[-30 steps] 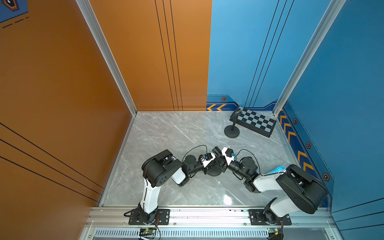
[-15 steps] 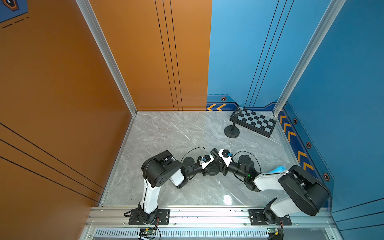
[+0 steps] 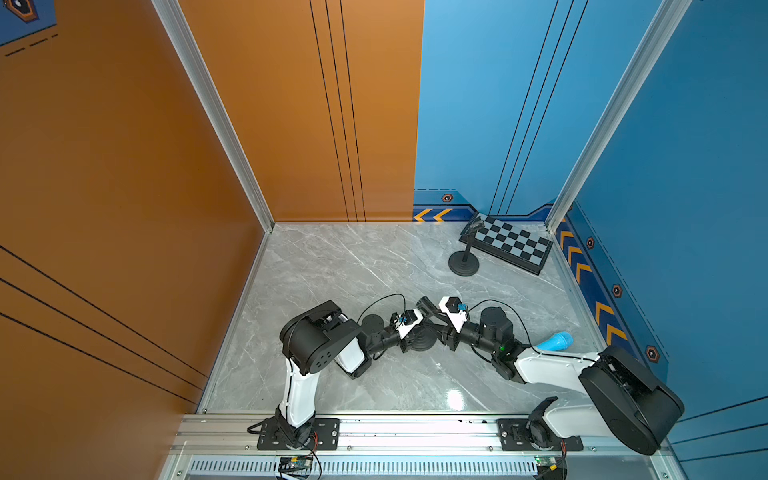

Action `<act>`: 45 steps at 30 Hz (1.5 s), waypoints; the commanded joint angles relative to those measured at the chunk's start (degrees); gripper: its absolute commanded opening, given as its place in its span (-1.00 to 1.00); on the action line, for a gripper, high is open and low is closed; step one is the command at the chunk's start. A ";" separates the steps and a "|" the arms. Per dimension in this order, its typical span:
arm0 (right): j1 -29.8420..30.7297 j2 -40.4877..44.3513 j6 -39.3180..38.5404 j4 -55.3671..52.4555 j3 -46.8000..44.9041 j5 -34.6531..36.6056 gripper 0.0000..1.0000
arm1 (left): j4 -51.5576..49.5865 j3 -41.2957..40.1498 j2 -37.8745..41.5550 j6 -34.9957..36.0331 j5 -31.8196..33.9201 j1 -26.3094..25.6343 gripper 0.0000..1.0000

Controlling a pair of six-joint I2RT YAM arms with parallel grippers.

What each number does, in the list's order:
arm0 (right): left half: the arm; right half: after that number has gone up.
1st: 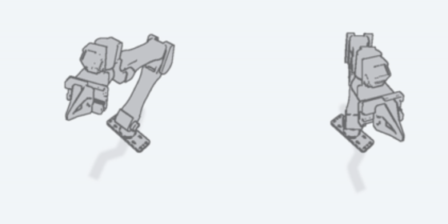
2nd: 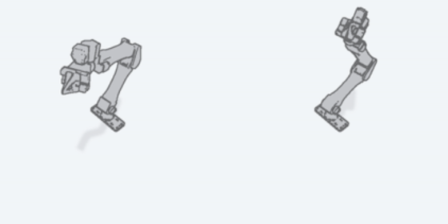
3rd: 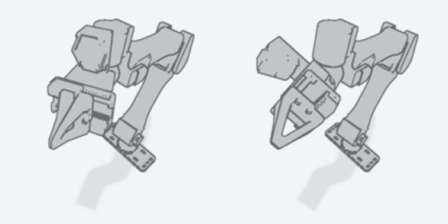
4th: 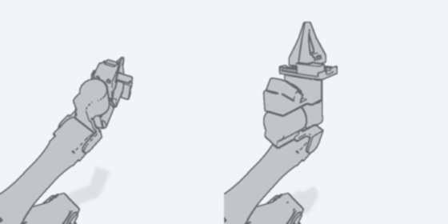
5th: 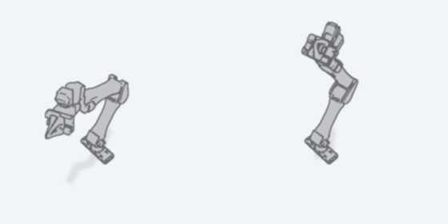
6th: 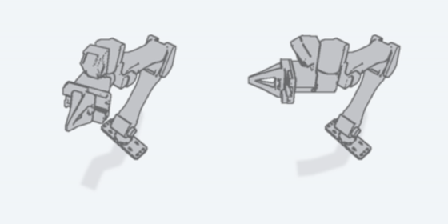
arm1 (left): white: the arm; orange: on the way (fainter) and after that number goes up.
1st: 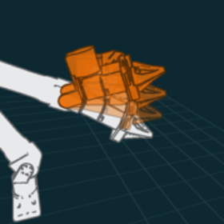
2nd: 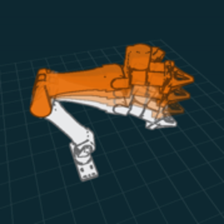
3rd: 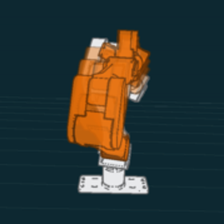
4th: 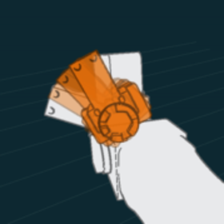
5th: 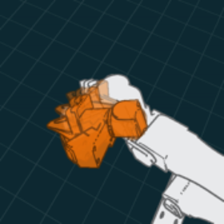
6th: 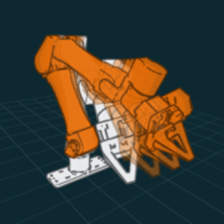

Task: Assemble a microphone stand
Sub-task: Hold the microphone stand pole at the microphone stand base.

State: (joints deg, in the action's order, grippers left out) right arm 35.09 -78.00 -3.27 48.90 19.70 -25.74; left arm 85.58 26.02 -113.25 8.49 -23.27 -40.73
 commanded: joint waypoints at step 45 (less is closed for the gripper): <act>-4.08 -3.84 -7.57 -18.88 11.01 -13.95 -0.15 | -4.79 3.23 -4.69 1.01 -4.70 2.16 -0.74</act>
State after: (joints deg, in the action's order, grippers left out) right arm 33.65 -81.95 -5.96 42.74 26.39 -22.04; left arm 82.63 29.56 -116.18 7.77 -24.73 -38.89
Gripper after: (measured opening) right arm 0.420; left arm 0.184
